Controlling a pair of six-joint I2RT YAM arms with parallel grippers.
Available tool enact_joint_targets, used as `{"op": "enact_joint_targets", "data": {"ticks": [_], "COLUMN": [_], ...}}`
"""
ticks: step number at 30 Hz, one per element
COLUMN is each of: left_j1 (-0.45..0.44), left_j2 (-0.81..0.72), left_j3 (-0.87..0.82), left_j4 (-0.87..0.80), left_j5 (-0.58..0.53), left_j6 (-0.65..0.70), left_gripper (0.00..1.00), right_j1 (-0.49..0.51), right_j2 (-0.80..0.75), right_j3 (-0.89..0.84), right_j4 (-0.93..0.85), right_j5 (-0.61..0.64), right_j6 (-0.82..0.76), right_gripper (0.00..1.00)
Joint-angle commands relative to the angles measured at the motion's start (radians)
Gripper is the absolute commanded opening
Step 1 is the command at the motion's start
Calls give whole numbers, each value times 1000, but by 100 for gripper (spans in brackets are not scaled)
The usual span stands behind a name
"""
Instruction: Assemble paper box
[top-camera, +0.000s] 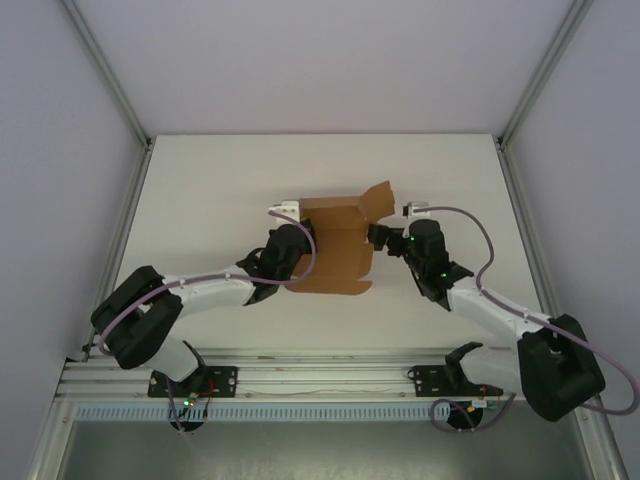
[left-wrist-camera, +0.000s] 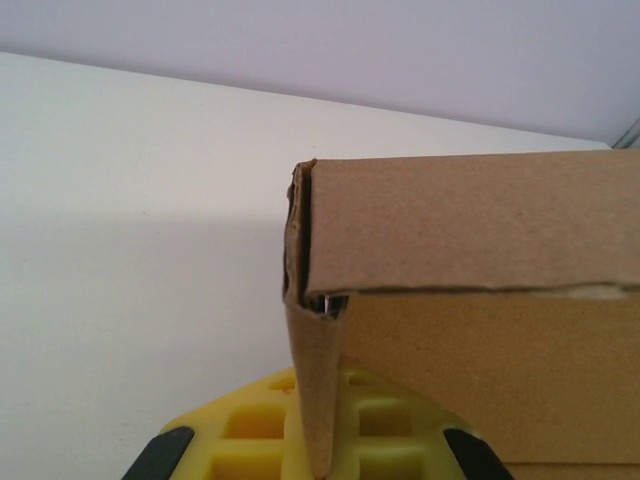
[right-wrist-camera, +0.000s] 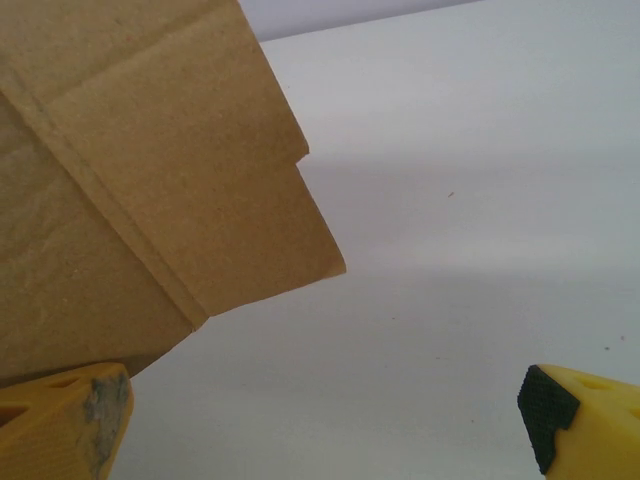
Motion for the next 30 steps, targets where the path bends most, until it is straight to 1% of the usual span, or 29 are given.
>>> {"op": "enact_joint_targets", "data": {"ticks": [1,3,8,11,14,18,21,23,27,30], "left_j1": [-5,-5,-5,-5,-5,-5,-5,-5,-5,-5], "left_j2": [13,13,7,4,4,5,3,4,7,1], "left_j3": [0,-2,-8,-6,-3,0,3,3,3,-9], "left_j4": [26,23,22,14,15,17,17,18,18,41], "left_j5": [25,11,-18,-32,-34,-27,-23,-17,-14,-19], "left_j6": [10,16,41,50,49,47,43,41,29,10], "left_gripper": [0,0,0,0,0,0,0,0,0,0], "right_j1": [1,2,1,-1,-1,0,0,0,-1,-1], "right_j2": [26,23,-42,-97,-122,-98,-67,-47,5,79], "right_j3": [49,65,58,49,48,68,82,82,104,168], "right_j4": [49,6,-92,-145,-185,-233,-226,-176,-103,-158], "right_j5": [-82,-58,93,105,55,-108,-189,-203,-162,-146], "right_j6": [-32,-47,-81,-105,-120,-153,-165,-152,-83,49], "right_gripper": [100,100,100,100,100,100,100,100,100,100]}}
